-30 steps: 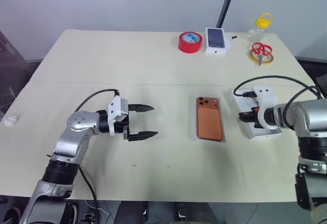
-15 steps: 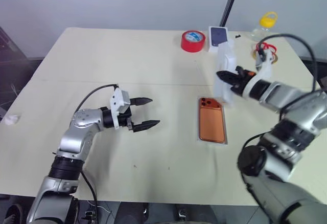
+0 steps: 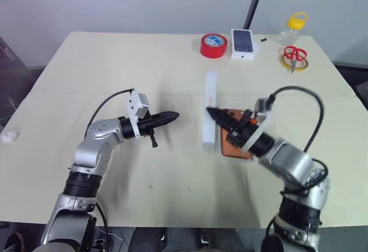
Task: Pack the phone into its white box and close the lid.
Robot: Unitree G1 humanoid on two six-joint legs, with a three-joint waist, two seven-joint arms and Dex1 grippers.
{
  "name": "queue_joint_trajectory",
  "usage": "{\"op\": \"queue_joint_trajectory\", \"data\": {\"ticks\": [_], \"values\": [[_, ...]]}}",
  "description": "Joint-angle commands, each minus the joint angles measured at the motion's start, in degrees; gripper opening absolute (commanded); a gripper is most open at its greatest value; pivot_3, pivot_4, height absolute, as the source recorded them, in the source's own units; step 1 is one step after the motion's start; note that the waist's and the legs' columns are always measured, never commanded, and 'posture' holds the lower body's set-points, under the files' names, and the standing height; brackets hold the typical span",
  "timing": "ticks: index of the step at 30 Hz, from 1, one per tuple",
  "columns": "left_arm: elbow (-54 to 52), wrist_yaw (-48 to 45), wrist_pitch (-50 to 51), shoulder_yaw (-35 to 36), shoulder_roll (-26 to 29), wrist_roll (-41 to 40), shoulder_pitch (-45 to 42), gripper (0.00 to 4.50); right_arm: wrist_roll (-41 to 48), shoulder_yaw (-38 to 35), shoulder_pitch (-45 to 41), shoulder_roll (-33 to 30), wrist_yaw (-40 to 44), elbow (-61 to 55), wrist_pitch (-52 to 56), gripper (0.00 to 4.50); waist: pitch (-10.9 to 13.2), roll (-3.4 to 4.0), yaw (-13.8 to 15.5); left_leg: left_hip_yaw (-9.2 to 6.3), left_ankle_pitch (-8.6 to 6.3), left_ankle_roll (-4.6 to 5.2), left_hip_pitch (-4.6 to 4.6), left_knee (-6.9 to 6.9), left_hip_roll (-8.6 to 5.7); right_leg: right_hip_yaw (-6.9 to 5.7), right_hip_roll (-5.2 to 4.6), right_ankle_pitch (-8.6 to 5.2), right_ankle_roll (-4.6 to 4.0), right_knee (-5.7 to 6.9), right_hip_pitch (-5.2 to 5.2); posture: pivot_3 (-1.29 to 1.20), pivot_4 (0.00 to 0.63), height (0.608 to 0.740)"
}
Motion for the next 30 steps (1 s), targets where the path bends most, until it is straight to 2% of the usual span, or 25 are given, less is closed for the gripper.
{"op": "queue_joint_trajectory", "data": {"ticks": [1, 7, 15, 18, 22, 24, 28, 30], "values": [[-2.2, 0.9, -2.1, -1.1, -1.3, 1.0, 0.2, 0.02, 2.0, 4.1, 1.1, -6.0, 1.2, -1.7, -2.4, 0.00, 0.0, 0.00, -0.2, 0.00, 0.00, 0.01, 0.00, 0.03, 0.00, 0.01, 0.00, 0.02, 0.03, 0.00, 0.02, 0.00, 0.150, 0.740], [-2.7, 2.8, -3.4, -5.9, -6.2, 3.4, 2.2, 0.02, 2.0, 6.1, -1.6, -10.5, 1.0, 3.5, -4.9, 0.00, 0.0, -0.01, -0.3, -0.01, 0.08, 0.11, 0.00, 0.07, -0.01, 0.05, 0.03, 0.06, 0.07, 0.00, 0.02, 0.00, 0.150, 0.740], [3.8, 5.4, -6.1, -9.8, -12.4, 7.4, 0.9, 0.02, 2.0, 4.4, -1.1, -12.8, 3.5, 8.2, -5.3, 0.00, 0.0, -0.02, 0.0, -0.01, 0.08, 0.12, -0.08, 0.07, -0.02, 0.06, 0.03, 0.07, 0.09, -0.05, 0.00, 0.00, 0.150, 0.740], [8.3, 6.4, -7.9, -10.6, -15.4, 8.8, -0.5, 0.00, 2.0, 2.9, 0.2, -18.6, 6.5, 10.2, -4.2, 0.87, 0.0, -0.02, 0.7, -0.02, 0.08, 0.12, -0.09, 0.11, -0.04, 0.06, 0.03, 0.09, 0.12, -0.05, 0.01, 0.00, 0.150, 0.740], [10.9, 6.9, -9.0, -11.3, -18.7, 9.4, -1.6, 0.00, 2.0, 1.0, 1.7, -24.5, 11.4, 9.6, -3.2, 2.89, 0.0, -0.02, 1.3, -0.01, 0.09, 0.18, -0.16, 0.16, -0.10, 0.07, 0.00, 0.13, 0.19, -0.13, 0.01, 0.00, 0.150, 0.740], [12.9, 7.5, -9.8, -11.8, -21.1, 9.9, -2.6, 0.00, -1.5, -1.2, 2.9, -32.2, 17.1, 9.3, -0.2, 3.87, 0.0, 0.02, 1.5, -0.03, 0.09, 0.18, -0.20, 0.16, -0.10, 0.07, 0.00, 0.13, 0.20, -0.14, -0.01, 0.00, 0.150, 0.740], [17.9, 8.7, -11.6, -12.7, -25.7, 11.5, -4.6, 0.00, -10.6, -5.5, 5.2, -42.8, 27.9, 13.2, 0.7, 3.87, 0.0, 0.01, 1.6, -0.05, 0.06, 0.37, -0.37, 0.20, -0.22, 0.06, -0.06, 0.21, 0.35, -0.33, -0.07, 0.00, 0.150, 0.740], [20.4, 8.9, -12.7, -13.2, -27.6, 12.2, -5.6, 0.00, -16.0, -6.8, 5.8, -45.4, 32.6, 14.5, -0.2, 3.87, 0.0, 0.02, 1.4, -0.08, 0.04, 0.44, -0.38, 0.17, -0.22, 0.05, -0.04, 0.27, 0.44, -0.59, 0.03, 0.00, 0.150, 0.740]]}}
